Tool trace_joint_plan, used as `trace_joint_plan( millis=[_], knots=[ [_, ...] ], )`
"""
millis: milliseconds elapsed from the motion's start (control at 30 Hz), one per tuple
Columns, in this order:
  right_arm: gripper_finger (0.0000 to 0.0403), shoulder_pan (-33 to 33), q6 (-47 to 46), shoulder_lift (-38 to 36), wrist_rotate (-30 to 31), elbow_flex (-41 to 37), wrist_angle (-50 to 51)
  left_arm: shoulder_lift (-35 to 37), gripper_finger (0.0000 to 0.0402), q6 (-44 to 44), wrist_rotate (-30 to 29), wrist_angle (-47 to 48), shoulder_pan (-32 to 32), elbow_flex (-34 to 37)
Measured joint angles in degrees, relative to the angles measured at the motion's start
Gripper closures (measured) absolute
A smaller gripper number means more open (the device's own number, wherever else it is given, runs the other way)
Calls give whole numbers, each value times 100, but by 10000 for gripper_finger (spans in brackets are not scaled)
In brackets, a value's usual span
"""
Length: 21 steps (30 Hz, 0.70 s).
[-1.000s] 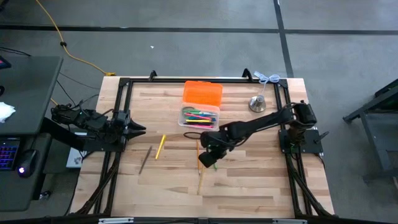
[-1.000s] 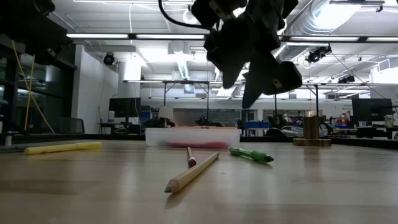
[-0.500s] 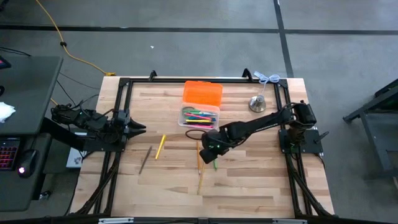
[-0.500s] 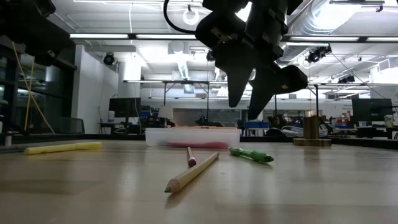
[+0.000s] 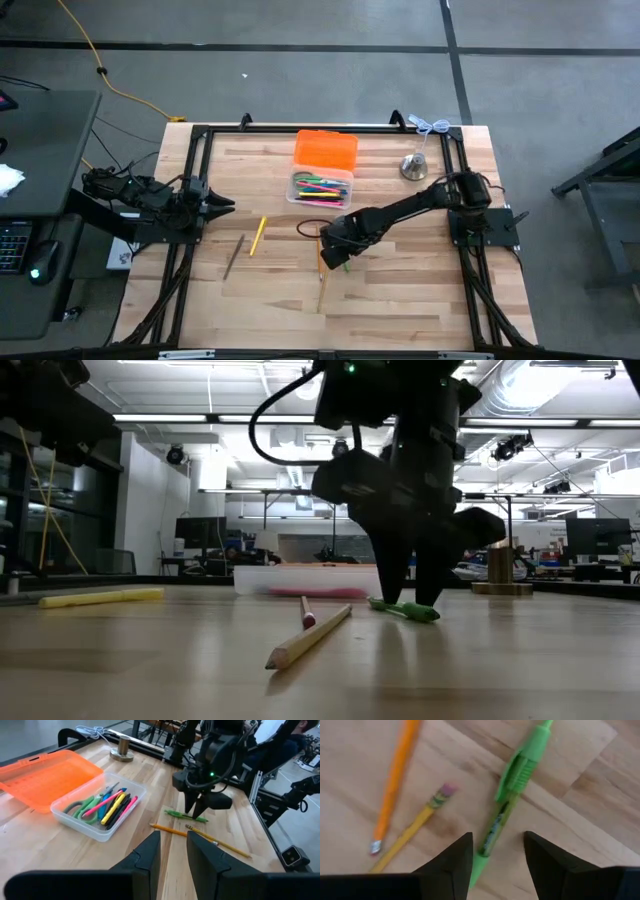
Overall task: Pick & place school supplies into a supply box
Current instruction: Put the green pen into the transparent supply box
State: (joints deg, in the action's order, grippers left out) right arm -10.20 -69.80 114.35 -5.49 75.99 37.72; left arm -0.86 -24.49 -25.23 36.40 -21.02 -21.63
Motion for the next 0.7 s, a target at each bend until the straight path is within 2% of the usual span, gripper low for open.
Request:
trace_joint_plan(
  millis=[233,700],
  knots=[
    [247,7,-244,362,67,26,-16,0,279,0,2,-1,0,0],
    [259,-99,-1168,491,867,7,-148,0,280,0,4,6,0,0]
  ],
)
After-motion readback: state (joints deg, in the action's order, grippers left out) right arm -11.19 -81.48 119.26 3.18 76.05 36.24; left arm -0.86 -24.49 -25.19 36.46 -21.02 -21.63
